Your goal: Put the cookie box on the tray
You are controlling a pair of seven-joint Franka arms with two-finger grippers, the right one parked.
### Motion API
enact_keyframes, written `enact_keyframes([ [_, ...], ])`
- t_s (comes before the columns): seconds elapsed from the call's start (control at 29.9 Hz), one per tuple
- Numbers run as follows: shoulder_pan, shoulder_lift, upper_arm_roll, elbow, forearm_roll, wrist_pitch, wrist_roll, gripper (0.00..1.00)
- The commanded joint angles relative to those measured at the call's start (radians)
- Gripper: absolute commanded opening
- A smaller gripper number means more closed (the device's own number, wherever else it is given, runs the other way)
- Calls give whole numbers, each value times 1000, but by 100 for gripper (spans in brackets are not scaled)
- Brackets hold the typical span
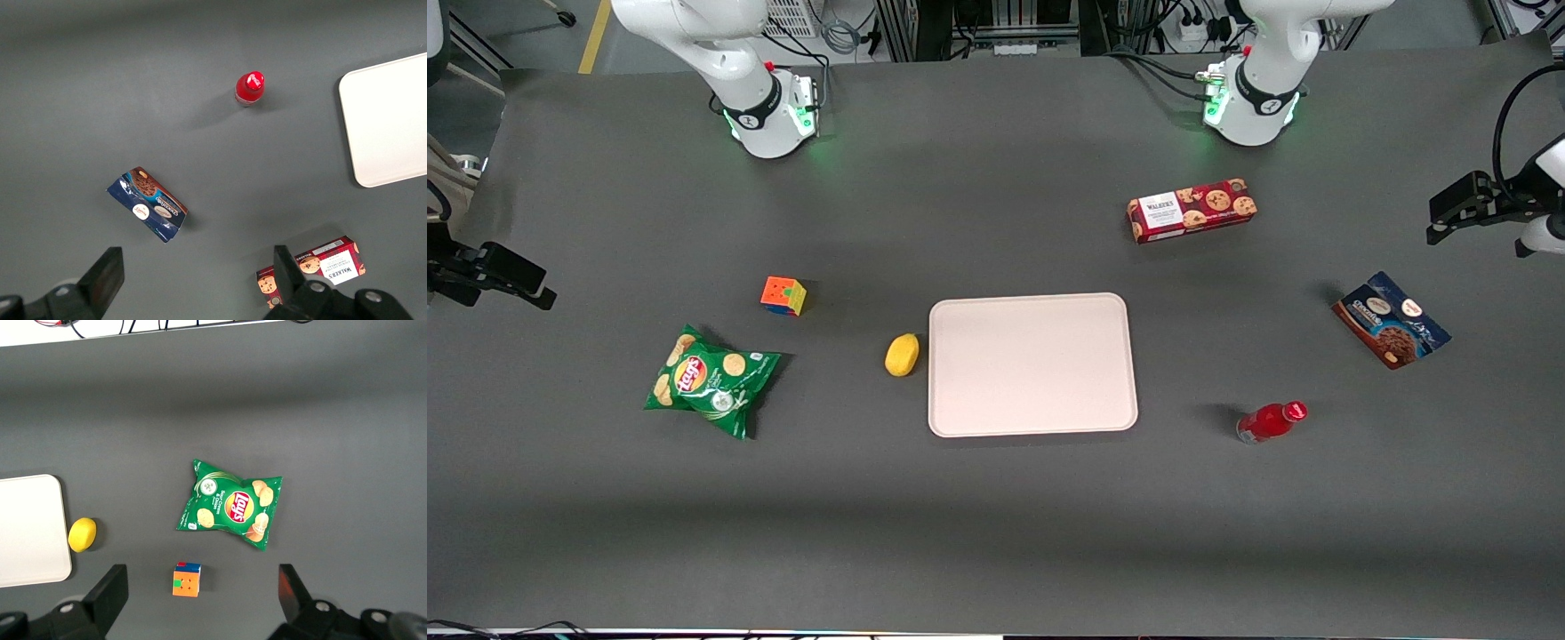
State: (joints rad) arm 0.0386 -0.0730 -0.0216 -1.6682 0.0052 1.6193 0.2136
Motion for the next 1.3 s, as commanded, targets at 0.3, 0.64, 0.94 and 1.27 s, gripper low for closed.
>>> enact_keyframes([
  [0.3, 1, -5, 3, -1, -7, -13, 12, 100],
  [0.64, 1, -16, 25, 4, 1, -41, 12, 100],
  [0.94, 1, -16, 89, 112, 7, -157, -13, 100],
  [1.27, 3, -8, 143, 147, 102, -303, -293, 100],
])
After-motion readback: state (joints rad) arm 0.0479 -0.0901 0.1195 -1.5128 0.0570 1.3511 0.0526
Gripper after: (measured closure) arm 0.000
